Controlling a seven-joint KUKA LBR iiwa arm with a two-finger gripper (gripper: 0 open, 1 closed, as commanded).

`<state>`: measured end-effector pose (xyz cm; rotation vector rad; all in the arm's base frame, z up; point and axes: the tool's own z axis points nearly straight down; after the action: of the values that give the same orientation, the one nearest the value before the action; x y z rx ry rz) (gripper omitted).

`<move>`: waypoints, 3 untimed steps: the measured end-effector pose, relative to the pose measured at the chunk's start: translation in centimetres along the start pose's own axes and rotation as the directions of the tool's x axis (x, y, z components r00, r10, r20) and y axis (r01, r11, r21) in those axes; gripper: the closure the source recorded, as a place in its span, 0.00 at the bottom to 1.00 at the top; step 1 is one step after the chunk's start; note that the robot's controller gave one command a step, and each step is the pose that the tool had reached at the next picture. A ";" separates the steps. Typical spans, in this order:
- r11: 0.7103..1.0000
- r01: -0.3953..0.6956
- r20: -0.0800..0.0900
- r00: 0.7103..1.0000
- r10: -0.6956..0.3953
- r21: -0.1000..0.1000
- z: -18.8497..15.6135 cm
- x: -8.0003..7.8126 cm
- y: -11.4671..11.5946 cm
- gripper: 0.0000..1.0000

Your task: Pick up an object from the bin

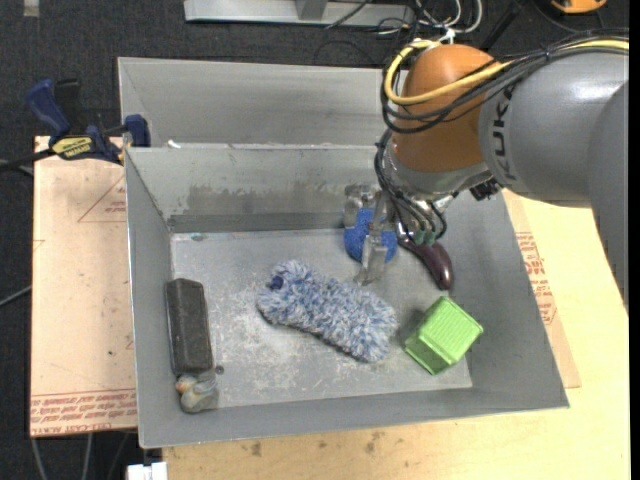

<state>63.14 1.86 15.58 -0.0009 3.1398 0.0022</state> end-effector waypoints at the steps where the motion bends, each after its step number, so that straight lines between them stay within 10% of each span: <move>1: 0.996 -0.092 0.003 0.996 0.092 0.000 5.3 2.6 3.4 0.00; 3: 0.977 -0.212 0.000 0.977 0.212 0.000 5.5 4.4 5.0 0.00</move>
Offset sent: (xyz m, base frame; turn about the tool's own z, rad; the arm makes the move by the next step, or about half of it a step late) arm -0.0554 0.0341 -0.0265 0.0396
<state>58.74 6.89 10.10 0.3335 3.1217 0.0021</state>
